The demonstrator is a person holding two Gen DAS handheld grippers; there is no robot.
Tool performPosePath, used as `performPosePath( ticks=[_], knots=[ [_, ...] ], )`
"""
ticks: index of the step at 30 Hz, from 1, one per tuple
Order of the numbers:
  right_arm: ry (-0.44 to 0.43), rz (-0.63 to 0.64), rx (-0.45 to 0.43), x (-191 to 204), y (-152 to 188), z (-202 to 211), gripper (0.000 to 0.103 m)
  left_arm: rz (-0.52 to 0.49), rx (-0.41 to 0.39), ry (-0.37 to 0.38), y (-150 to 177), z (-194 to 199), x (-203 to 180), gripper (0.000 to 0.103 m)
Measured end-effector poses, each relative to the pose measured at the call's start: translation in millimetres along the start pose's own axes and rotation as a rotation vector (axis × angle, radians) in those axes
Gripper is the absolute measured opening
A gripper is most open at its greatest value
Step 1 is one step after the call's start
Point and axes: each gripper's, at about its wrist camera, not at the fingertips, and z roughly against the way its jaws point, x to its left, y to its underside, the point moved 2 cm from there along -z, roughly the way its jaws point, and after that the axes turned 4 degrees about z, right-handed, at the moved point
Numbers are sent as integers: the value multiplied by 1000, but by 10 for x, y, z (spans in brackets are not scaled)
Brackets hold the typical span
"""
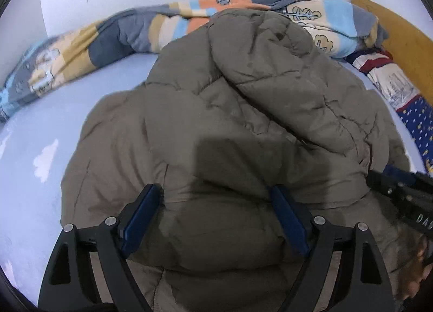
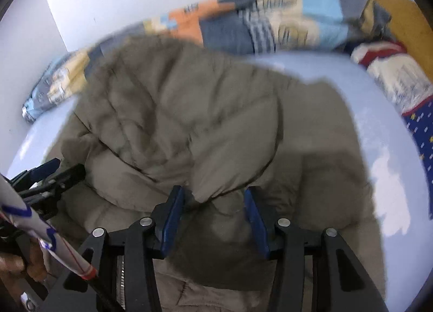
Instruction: Fold large clothes
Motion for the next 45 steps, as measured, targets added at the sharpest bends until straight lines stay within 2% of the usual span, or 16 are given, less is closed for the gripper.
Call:
performPosePath(
  ticks=[6, 11, 14, 18, 21, 26, 29, 33, 36, 38, 40, 42, 45],
  knots=[
    [17, 4, -7, 35, -20, 80, 54, 4, -45, -7, 39, 231, 2, 85],
    [5, 15, -70, 106, -53, 489, 56, -13, -85, -5, 88, 620, -55, 85],
    [3, 25, -101, 155, -2, 738, 62, -19, -103, -7, 213, 917, -73, 85],
    [-22, 6, -94, 165, 144, 967, 62, -6, -97, -3, 520, 1238, -58, 85],
    [-63, -19, -60, 183, 425, 1129, 62, 1, -69, -1, 814, 1418, -58, 85],
    [-50, 42, -9, 284, 896, 1317, 62, 9, -25, -25, 1299, 1630, -61, 85],
    [-50, 69, 26, 340, 1233, 1440, 62, 56, 11, -59, 1634, 1693, 19, 85],
    [-54, 62, 61, 361, 1623, 1543, 63, 118, 24, -148, 2169, 1794, 147, 85],
    [-40, 47, 75, 379, 1988, 1607, 63, 178, 42, -161, 2464, 1785, 236, 85],
    [-20, 23, 93, 367, 2131, 1608, 63, 168, 59, -187, 2612, 1724, 245, 85],
    [-25, -5, 95, 348, 2278, 1613, 63, 137, 29, -206, 2668, 1710, 203, 85],
    [13, 8, 115, 354, 2384, 1543, 66, 107, 0, -216, 2721, 1674, 187, 86],
    [42, 32, 139, 371, 2505, 1425, 71, 112, -16, -209, 2752, 1648, 199, 88]
  ],
)
